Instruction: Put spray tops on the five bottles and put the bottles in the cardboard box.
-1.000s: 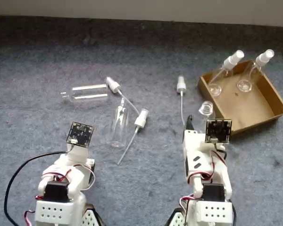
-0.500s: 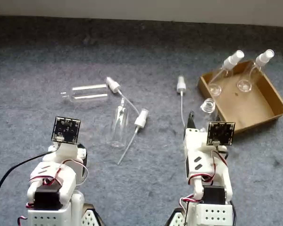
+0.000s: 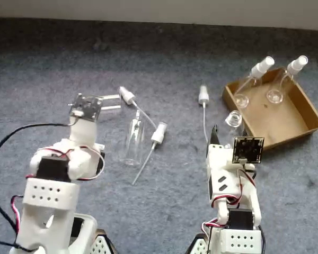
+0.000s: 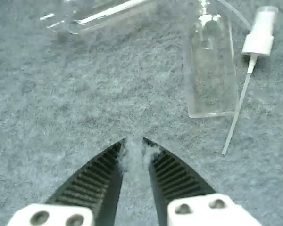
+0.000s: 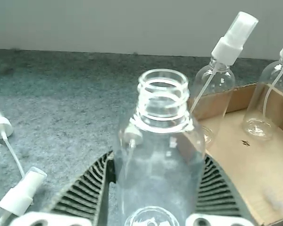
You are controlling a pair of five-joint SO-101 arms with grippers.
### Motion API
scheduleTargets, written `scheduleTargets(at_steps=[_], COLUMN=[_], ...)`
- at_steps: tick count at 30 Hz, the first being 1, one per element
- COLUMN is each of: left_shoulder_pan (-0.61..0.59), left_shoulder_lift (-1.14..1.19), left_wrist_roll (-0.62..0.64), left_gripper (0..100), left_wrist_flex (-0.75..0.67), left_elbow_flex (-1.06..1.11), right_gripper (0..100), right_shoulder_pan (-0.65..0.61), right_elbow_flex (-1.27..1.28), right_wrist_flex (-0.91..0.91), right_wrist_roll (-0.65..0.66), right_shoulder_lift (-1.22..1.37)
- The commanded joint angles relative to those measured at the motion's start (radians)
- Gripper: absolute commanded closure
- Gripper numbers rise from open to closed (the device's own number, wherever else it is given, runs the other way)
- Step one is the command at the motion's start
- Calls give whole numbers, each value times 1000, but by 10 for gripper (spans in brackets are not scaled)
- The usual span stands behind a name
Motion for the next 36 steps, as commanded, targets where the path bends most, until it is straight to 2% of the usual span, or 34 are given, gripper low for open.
scheduleTargets(at_steps=[1,7,14,22,28,36], left_shoulder_pan=[147,262,306,306,312,427], left_shoulder_lift=[136,209,257,380,484,705], left_wrist_roll=[-8,-5,-2,49,54,54], left_gripper=[995,995,995,995,995,995], left_wrist_flex=[-58,-221,-298,-302,-296,-296], left_elbow_flex=[-139,-168,-170,-183,-334,-516], right_gripper=[864,864,864,864,864,864], right_shoulder_pan=[10,10,10,10,10,10], right_elbow_flex=[114,114,114,114,114,114], right_wrist_flex=[2,4,4,4,4,4], right_wrist_roll=[-8,-8,-8,-8,-8,-8], right_shoulder_lift=[-22,-21,-21,-21,-21,-21])
